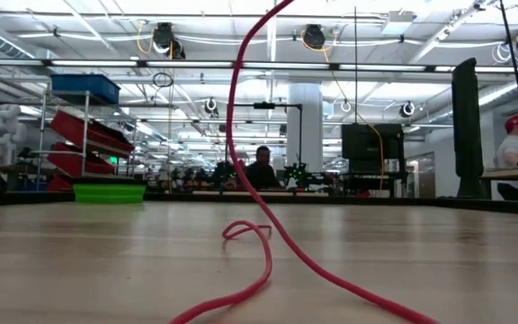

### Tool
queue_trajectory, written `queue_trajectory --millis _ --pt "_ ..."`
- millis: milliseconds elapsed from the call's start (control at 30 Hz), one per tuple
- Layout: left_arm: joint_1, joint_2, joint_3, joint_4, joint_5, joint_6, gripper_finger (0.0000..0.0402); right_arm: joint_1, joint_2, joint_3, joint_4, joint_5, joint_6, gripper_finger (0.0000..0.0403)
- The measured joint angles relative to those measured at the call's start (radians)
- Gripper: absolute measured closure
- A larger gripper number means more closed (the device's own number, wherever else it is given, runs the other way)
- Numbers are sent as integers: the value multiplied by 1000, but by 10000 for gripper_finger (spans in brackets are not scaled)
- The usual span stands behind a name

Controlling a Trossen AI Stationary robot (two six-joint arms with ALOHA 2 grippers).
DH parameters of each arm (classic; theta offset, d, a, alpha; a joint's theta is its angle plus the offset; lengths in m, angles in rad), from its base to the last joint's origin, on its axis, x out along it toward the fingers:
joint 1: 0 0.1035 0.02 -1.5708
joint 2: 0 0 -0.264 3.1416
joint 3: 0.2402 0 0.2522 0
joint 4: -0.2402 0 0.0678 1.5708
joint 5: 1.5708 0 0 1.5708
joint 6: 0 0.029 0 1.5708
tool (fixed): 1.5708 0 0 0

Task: Coil cords
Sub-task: Coil the red wire into the spool

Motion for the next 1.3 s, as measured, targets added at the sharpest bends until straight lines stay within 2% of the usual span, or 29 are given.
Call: queue_trajectory --millis 200,367,533,633,1033,1133,1300 --pt "-8 0 0 -7 1 -33 398 -2 0 0 0 4 4 403" --pt "-11 1 -1 -9 -37 -74 398 -1 -2 2 -51 4 53 403" --pt "-20 1 -2 0 -37 -89 398 0 -2 2 -134 72 90 403" --pt "-25 2 -2 19 -34 -90 398 0 -2 2 -143 78 98 403" --pt "-27 -20 -3 -40 -24 -127 398 61 -4 3 -177 81 140 403" --pt "-26 -21 -3 -70 15 -147 398 70 -16 4 -183 92 140 403" --pt "-26 -21 -3 -92 154 -184 398 82 -57 21 -207 192 141 403"
